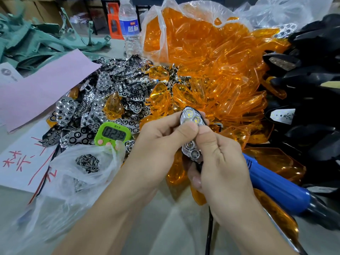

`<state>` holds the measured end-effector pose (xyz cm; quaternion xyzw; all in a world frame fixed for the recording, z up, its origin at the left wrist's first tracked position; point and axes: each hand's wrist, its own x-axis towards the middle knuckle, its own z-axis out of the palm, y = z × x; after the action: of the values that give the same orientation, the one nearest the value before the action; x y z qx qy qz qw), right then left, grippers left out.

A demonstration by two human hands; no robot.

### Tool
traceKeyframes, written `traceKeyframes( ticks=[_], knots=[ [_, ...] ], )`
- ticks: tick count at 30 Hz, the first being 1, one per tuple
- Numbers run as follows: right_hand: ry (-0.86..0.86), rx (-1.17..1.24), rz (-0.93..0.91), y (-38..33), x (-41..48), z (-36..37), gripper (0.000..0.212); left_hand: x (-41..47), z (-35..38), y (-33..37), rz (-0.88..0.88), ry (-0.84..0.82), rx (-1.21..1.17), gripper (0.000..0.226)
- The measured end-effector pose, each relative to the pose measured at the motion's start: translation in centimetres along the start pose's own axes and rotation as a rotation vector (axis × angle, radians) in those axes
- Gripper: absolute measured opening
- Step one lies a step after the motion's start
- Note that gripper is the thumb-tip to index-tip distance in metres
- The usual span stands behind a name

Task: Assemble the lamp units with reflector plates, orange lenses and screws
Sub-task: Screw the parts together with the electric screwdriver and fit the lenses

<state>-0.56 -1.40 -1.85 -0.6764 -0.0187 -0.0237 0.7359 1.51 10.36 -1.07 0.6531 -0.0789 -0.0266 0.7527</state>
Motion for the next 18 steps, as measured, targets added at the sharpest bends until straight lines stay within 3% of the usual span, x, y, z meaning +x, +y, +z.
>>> traceKeyframes(
  ticks=[4, 7, 11, 18],
  knots=[
    [-0.03, 0.12, 0.09, 0.02, 0.17, 0.11, 0.047, 0.16, 0.35, -0.08, 0.076, 0.104, 0.07, 0.021],
    [-0.121, 0.189, 0.19, 0.06, 0.35, 0.34, 0.031, 0.23, 0.26, 0.1, 0.005, 0.151, -0.006, 0.017],
    [-0.159, 0.146, 0.157, 0.4, 0.33, 0.43, 0.034, 0.16, 0.46, -0.06, -0.012, 0.178, -0.042, 0.02],
    [-0.111, 0.172, 0.148, 0.04, 0.3, 0.01, 0.032, 0.22, 0.54, -0.15, -0.07, 0.009, -0.119, 0.023]
  ],
)
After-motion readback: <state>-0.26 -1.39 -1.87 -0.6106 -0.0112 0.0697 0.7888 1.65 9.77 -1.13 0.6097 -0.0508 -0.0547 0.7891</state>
